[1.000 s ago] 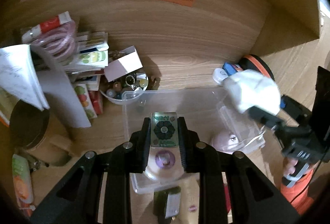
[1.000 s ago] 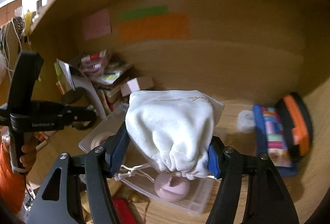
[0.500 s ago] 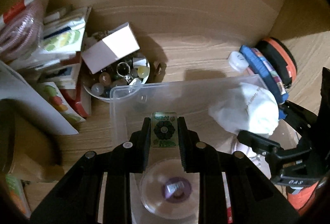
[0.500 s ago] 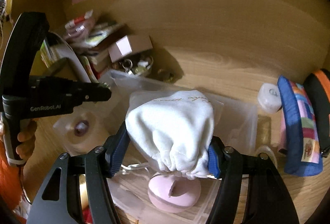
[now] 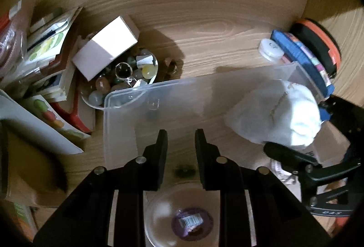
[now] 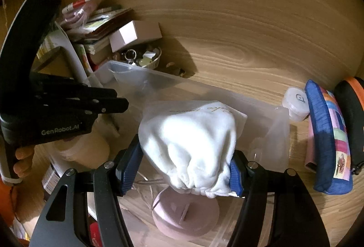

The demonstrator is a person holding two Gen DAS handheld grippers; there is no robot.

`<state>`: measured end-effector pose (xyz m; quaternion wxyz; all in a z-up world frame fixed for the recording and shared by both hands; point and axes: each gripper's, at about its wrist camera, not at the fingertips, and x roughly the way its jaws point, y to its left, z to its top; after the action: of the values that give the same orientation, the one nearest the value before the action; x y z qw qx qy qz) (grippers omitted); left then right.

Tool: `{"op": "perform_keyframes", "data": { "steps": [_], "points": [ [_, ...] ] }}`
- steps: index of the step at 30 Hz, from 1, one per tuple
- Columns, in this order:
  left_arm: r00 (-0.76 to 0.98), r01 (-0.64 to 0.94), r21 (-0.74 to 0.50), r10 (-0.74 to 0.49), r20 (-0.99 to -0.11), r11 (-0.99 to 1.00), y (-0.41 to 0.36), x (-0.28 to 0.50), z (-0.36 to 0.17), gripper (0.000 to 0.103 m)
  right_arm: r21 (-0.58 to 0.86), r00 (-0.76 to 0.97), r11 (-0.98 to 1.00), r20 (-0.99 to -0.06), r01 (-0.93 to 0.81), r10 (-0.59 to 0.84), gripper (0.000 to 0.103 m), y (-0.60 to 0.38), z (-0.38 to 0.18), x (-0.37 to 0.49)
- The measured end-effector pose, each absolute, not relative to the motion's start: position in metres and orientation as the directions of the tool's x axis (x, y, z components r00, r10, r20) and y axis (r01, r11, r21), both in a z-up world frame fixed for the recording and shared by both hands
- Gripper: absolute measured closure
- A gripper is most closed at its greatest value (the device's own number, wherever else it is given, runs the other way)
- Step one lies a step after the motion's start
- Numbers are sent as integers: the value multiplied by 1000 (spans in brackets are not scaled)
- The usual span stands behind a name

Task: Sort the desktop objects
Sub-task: 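Drop the tin into the bin with left while right lowers the white pouch into it, then open the right gripper to release the pouch and withdraw both grippers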

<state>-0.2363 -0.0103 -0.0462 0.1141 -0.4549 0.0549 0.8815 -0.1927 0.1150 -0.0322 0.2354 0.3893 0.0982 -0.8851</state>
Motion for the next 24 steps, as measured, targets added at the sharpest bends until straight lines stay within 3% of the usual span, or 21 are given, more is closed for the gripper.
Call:
{"op": "perform_keyframes", "data": {
  "steps": [7, 10, 16, 18, 23, 24],
  "points": [
    [-569, -251, 8, 141, -810, -968, -8, -236, -47, 76, 14, -593, -873, -728, 487, -343, 36, 118, -33, -189],
    [-563, -259, -31, 177, -808, -965, -13, -236, -46, 68, -6, -621, -879, -710, 477, -333, 26, 118, -30, -185],
    [-585, -248, -38, 181, -790, -968, -20, -233, -38, 58, 4, -624, -880, -703, 476, -341, 22, 118, -30, -183],
    [-604, -257, -33, 187, -775, -966, -23, -227, -33, 45, 11, -622, -877, -701, 480, -349, 22, 117, -28, -183],
    [-660, -257, -28, 197, -725, -966, -30, -215, -13, 36, 35, -623, -861, -676, 507, -394, 20, 114, -16, -174],
    [-668, -256, -28, 198, -718, -966, -31, -213, -10, 31, 21, -634, -864, -671, 504, -386, 19, 113, -14, -172]
  ]
}}
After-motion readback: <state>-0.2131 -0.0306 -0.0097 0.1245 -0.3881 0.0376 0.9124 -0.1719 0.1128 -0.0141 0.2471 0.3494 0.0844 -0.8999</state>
